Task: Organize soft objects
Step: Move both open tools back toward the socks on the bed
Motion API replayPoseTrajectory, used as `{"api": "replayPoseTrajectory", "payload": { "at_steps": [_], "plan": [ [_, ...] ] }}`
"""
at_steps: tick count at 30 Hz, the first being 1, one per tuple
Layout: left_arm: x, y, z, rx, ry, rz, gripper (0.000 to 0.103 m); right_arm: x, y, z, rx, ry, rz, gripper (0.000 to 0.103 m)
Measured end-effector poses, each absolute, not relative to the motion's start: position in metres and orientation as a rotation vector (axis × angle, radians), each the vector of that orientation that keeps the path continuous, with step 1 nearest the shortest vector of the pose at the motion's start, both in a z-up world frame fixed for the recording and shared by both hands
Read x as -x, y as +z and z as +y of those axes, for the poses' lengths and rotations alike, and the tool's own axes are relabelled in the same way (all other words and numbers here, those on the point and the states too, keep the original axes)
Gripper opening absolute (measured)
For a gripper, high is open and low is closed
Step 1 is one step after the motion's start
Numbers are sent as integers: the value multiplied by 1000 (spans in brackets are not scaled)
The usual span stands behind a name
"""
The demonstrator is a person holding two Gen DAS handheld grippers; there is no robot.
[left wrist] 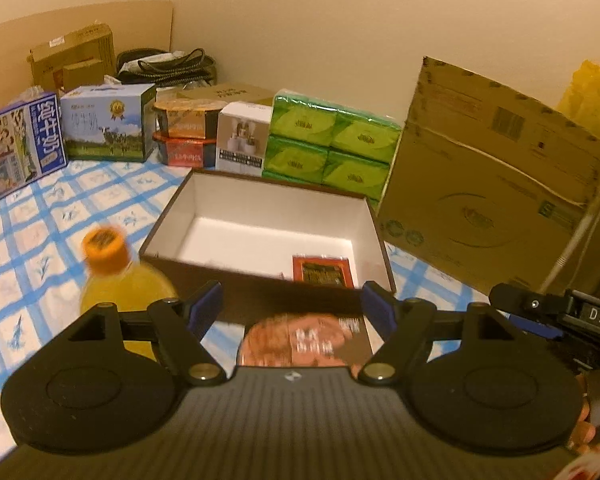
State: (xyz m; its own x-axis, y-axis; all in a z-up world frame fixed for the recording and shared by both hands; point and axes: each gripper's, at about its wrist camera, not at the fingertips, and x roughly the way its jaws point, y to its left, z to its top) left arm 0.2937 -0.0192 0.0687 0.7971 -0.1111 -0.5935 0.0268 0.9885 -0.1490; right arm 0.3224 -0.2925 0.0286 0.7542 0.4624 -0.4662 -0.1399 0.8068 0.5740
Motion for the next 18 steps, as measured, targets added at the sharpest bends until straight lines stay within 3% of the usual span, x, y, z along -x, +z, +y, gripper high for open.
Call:
{"api": "replayPoseTrajectory", "payload": {
  "at_steps": [18],
  "plan": [
    [-161,53,39,157,-16,663,75,-197,35,-254,-408,399,665,78]
  ]
}}
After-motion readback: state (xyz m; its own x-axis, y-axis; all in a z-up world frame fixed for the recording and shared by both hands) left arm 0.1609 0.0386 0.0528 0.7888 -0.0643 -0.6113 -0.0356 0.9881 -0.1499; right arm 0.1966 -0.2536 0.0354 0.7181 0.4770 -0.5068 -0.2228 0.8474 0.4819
